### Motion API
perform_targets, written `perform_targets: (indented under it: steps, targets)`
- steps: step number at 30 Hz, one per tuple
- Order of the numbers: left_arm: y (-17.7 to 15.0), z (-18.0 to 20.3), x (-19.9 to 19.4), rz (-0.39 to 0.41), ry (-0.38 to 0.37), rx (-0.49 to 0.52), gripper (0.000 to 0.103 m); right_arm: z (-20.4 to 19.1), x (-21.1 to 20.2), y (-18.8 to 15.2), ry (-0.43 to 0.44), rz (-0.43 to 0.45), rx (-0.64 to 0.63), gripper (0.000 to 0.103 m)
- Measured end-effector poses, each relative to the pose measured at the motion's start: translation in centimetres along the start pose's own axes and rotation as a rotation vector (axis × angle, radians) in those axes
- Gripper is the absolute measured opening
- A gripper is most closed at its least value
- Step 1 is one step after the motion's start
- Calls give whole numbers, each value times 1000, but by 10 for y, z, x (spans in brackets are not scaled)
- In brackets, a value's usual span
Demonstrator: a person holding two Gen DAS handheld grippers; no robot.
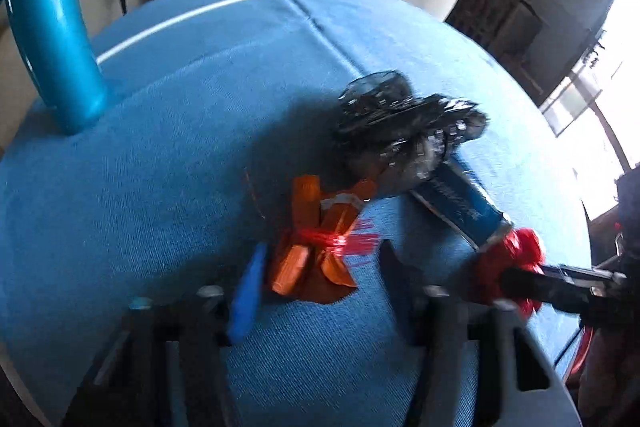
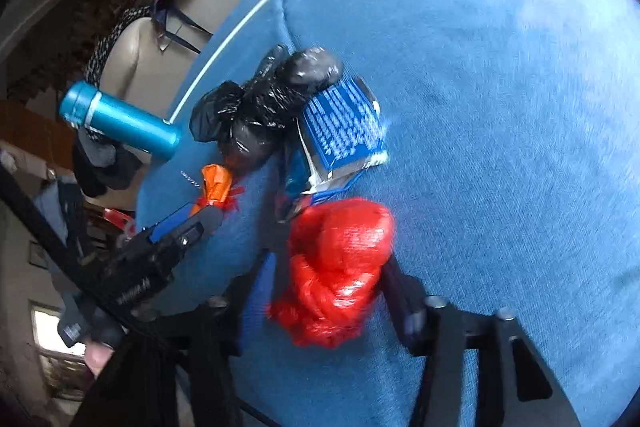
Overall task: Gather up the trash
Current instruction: 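Grasp the orange mesh-wrapped bundle with the left tool while the right tool grasps the red plastic bag, then carry the orange bundle and red bag over to the red wastebasket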
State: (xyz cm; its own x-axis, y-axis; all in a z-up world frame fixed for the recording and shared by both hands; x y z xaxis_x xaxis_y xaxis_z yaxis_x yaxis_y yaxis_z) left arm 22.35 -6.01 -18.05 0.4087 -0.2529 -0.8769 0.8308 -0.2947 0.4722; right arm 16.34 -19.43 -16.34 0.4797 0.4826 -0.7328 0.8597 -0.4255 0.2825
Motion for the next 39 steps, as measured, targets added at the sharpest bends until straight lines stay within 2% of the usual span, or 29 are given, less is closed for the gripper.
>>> perform_targets:
  steps: [2,4,11,17,27,32,39]
  targets:
    - [0,0,0,12,9,-2,36,-3,3,-4,8,-7,-16,44]
    - [-1,-1,-1,11,17,-24,34,-5,-1,-6,-2,1,-43,44]
    - [-21,11,-41,79,41,-40,33,-13,-43,-21,-1,80,-146,43]
    - [-39,37,-98,186,149,-25,33,-10,-93,-36,8,177,-200,43]
    - [-57,87,-190,366,347,46,33,-32,-185,-78,-6,355,-380,43]
    - [-61,111,-219,433,390,94,33,-40,-225,-96,-12,433,-440,43]
    - [-60,144,-242,500,410,153,33,-41,-268,-116,-26,519,-479,43]
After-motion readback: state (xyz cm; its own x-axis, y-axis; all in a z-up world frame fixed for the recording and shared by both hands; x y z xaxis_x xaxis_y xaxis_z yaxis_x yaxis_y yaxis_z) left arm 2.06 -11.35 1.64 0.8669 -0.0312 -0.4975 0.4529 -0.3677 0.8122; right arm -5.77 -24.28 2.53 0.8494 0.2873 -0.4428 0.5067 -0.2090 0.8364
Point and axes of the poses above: each gripper's, at about its wrist camera, not at the fingertips, and x roughly the way its jaws point, z to its right, y to its top, the point moved 7 cm from there along x, roughly the way its jaws point, and after that the axes turned 8 degrees about y, right-handed, at the moved point
